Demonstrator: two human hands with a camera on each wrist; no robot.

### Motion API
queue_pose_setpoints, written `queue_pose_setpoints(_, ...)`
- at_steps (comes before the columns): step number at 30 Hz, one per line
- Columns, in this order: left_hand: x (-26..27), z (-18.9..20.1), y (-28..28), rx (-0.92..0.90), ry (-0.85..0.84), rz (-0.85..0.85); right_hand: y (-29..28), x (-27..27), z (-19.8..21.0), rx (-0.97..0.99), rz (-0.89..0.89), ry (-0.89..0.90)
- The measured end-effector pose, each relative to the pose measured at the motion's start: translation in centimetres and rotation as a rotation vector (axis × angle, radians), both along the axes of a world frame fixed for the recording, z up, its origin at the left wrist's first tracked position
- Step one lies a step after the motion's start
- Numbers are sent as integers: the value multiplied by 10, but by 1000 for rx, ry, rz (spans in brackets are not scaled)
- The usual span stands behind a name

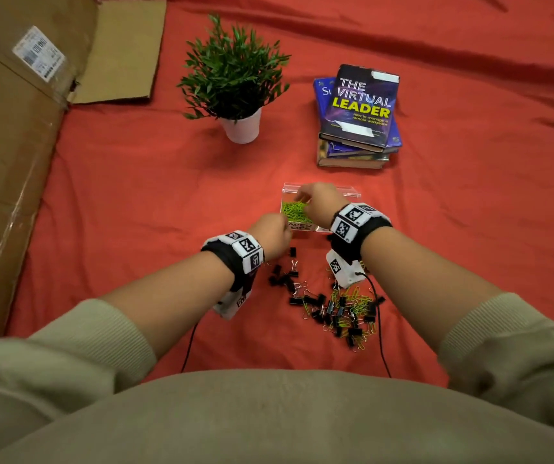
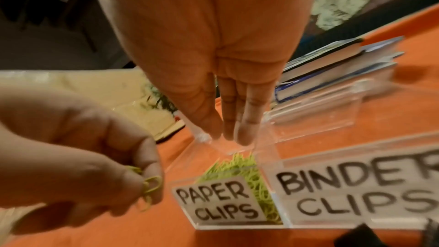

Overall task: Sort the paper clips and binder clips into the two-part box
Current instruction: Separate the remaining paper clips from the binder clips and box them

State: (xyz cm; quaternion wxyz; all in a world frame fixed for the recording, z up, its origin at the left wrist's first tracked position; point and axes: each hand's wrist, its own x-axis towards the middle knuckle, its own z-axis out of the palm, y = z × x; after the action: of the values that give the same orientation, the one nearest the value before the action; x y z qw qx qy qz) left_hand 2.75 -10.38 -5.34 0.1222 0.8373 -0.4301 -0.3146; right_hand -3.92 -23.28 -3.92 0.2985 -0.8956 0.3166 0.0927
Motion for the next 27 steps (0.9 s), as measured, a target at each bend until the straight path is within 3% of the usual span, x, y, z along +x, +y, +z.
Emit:
queue_pose_setpoints(5,11,6,-45,-35,-96,-120,-27,-57,9,105,-343,-227)
queue_pose_setpoints(8,15,3,-61,-11,-147,-195,-36,-99,-2,154,-474,-195)
queue_pose_setpoints(11,9,3,-62,-19,-208,-212,-32,-130,-21,147,-466,-30)
queue_pose_setpoints(14,-11,8,-54,-173,-369,-190,-25,-146,-41,74,-381,83)
queue_pose_setpoints(17,-44,4,-46,-295,-346,-260,-16,-155,-51,38,-357,101)
queue_pose_setpoints(22,-91,-23,-47,-173,-206,-467,0,-170,-58,129,-405,66)
queue_pose_setpoints(27,-99,-34,-61,-55,-238,-590,-4,-182,-58,195,-439,43)
